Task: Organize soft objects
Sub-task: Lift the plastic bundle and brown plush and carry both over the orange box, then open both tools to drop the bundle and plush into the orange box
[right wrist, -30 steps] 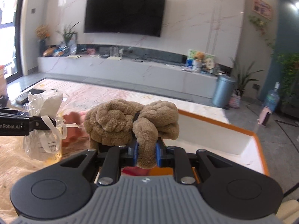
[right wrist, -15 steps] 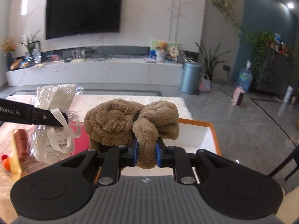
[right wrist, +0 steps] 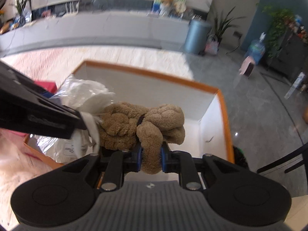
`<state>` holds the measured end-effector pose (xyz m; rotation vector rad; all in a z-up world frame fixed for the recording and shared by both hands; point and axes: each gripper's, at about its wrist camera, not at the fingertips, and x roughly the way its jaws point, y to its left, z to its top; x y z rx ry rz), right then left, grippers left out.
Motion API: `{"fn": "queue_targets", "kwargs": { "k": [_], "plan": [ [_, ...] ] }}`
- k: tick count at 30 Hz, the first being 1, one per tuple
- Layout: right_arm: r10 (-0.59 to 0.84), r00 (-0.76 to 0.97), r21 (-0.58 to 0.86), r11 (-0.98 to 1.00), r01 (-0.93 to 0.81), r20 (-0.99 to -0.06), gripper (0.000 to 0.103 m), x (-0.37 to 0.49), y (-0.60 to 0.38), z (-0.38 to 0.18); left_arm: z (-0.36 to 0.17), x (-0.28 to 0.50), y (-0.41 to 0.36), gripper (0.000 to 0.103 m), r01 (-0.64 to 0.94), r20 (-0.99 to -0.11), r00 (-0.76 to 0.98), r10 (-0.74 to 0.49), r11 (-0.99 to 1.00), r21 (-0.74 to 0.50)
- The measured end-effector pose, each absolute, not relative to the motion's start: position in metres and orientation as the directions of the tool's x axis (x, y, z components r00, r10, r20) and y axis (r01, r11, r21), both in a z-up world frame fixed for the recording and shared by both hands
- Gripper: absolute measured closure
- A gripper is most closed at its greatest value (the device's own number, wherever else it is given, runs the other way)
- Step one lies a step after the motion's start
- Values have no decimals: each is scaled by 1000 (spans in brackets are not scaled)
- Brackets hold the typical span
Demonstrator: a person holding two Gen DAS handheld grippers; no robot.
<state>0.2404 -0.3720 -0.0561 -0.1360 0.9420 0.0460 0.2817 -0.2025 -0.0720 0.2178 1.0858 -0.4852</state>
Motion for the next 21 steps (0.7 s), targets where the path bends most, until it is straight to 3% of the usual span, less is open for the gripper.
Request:
{"fn": "queue_targets", "kwargs": {
  "k": [9,15,19,21],
  "plan": [
    [35,486,-35,990,-133,-873,83,256,-370,-84,-94,285,-218,56,516,-915,355,-189,856,24],
    [35,462,-40,988,-151,-886,80,260,-366,-87,-97,281,-218,42,518,-913,367,-178,854,42],
    [20,456,-59,985,-159,-889,74,264,-366,-85,-91,277,-214,29,507,-898,402,-179,860,56],
    [4,461,-76,985,-156,-887,67,264,-367,-83,-86,275,-211,28,500,-888,418,-190,864,51]
  ]
}}
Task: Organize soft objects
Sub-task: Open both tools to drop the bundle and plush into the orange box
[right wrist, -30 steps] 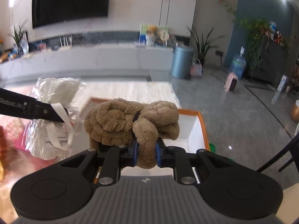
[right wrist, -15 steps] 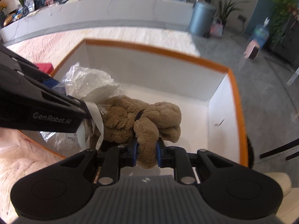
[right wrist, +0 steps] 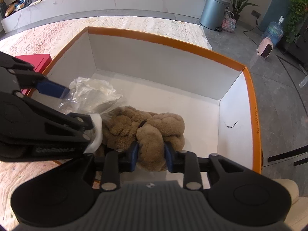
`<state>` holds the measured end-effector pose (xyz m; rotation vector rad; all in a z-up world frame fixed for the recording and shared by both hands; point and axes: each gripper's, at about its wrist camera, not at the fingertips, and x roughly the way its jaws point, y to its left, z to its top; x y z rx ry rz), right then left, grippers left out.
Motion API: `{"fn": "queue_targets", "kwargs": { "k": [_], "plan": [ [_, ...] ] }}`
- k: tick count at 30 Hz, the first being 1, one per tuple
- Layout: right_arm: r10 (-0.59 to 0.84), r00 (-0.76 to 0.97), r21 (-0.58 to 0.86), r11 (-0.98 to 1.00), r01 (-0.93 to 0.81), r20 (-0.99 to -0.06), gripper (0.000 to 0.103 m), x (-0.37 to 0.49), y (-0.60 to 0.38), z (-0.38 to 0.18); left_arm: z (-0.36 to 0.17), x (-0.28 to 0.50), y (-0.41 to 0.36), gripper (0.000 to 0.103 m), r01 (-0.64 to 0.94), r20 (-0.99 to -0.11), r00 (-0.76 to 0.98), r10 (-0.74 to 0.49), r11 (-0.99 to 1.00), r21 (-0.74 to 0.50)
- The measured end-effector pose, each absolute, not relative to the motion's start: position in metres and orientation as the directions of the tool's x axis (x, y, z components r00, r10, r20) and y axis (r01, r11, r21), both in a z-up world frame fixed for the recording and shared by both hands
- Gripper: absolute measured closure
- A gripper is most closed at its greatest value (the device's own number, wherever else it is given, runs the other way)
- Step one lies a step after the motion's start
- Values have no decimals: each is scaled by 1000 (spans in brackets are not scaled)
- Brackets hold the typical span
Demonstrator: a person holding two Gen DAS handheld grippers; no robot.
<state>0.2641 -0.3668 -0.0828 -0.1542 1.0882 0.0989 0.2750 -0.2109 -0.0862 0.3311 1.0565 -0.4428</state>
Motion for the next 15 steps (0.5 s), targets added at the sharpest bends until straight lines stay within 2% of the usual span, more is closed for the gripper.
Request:
{"fn": "queue_targets", "kwargs": {
  "k": [2,4,15],
  "plan": [
    [-9,471,-88,985,-147,-882,49,264,-368,-79,-80,273,-207,20,492,-874,437,-212,870,34],
    [-10,485,-87,987,-137,-875,39,260,-369,-75,-74,269,-204,17,488,-857,454,-241,873,13],
    [-20,576,-75,995,-73,-817,31,227,-367,-53,-43,242,-182,17,472,-778,549,-305,882,-13]
  ]
}}
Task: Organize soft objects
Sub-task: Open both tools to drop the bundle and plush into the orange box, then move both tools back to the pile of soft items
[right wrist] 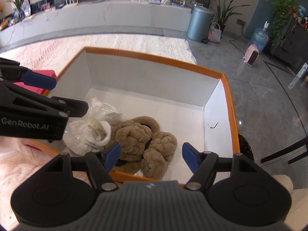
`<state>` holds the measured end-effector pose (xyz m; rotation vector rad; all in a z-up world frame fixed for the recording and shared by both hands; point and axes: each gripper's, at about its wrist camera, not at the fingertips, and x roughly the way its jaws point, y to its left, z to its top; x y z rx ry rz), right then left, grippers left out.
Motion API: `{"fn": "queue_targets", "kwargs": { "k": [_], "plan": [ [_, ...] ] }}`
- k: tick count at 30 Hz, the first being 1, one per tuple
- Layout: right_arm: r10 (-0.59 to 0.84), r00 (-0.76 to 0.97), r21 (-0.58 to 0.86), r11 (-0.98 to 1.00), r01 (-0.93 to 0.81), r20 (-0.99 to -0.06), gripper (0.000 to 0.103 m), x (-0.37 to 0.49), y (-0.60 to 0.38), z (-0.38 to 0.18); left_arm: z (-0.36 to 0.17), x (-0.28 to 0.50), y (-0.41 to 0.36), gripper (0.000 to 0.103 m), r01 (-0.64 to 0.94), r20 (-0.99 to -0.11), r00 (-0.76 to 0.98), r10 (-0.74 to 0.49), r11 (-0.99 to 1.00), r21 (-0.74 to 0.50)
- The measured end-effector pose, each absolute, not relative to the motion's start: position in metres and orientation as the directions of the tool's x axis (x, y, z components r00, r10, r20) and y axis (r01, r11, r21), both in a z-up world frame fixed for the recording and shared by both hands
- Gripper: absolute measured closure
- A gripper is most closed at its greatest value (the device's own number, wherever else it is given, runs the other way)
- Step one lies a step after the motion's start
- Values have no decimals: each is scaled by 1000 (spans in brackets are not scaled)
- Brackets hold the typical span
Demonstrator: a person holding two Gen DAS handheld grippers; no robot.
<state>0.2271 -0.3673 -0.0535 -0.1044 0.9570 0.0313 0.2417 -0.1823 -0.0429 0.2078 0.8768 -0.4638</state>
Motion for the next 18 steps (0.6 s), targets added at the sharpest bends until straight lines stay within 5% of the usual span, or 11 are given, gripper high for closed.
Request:
{"fn": "queue_targets", "kwargs": {
  "k": [18],
  "plan": [
    [72,732,24,997,-75,-677,21,140,-291,-28,-19,142,-79,17,368,-637,702,-318,928,-59]
  ]
}}
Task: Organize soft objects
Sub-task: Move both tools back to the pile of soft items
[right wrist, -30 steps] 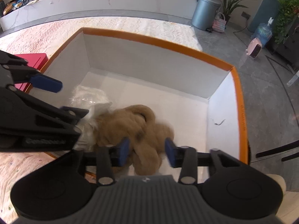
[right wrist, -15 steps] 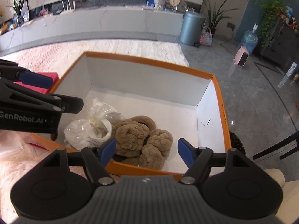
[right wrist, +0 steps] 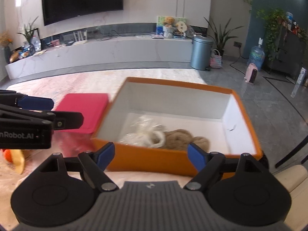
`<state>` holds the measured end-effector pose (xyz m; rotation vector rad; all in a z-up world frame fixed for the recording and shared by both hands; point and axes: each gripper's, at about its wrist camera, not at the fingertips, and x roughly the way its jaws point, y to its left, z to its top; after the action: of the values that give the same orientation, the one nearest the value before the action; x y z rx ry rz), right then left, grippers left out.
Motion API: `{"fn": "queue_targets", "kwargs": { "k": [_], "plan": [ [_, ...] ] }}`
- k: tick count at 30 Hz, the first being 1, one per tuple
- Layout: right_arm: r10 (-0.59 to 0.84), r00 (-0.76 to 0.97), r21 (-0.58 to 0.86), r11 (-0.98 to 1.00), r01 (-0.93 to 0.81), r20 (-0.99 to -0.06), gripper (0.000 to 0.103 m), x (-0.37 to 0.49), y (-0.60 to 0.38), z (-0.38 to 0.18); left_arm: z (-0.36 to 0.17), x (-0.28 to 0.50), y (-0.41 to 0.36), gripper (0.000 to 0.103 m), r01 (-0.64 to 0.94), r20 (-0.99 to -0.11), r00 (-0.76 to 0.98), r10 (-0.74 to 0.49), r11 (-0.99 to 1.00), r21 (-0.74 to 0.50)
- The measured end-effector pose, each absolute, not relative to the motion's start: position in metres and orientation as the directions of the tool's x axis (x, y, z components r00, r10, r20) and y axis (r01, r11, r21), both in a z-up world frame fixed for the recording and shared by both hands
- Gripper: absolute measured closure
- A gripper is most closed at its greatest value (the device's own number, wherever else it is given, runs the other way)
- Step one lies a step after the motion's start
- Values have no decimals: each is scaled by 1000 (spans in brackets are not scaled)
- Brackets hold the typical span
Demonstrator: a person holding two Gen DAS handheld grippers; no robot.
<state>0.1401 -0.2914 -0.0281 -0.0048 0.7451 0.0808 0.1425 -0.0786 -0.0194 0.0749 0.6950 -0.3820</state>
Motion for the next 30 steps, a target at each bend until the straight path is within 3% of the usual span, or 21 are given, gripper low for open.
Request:
{"fn": "queue_targets", "kwargs": {
  "k": [11,23,30],
  "plan": [
    [195,708,93,979,-180,-678,20,115,-209,-51,-57,93,-1,20,187,-638,749,-179,981,-55],
    [228,676,54,962,-268,-701,21,118,-148,-68,-73,75,53,21,36,-661,747,-72,997,-67],
    [234,671,25,952,-305,-703,29,130,-126,-76,-78,76,69,21,15,-656,753,-50,998,-59]
  ]
}}
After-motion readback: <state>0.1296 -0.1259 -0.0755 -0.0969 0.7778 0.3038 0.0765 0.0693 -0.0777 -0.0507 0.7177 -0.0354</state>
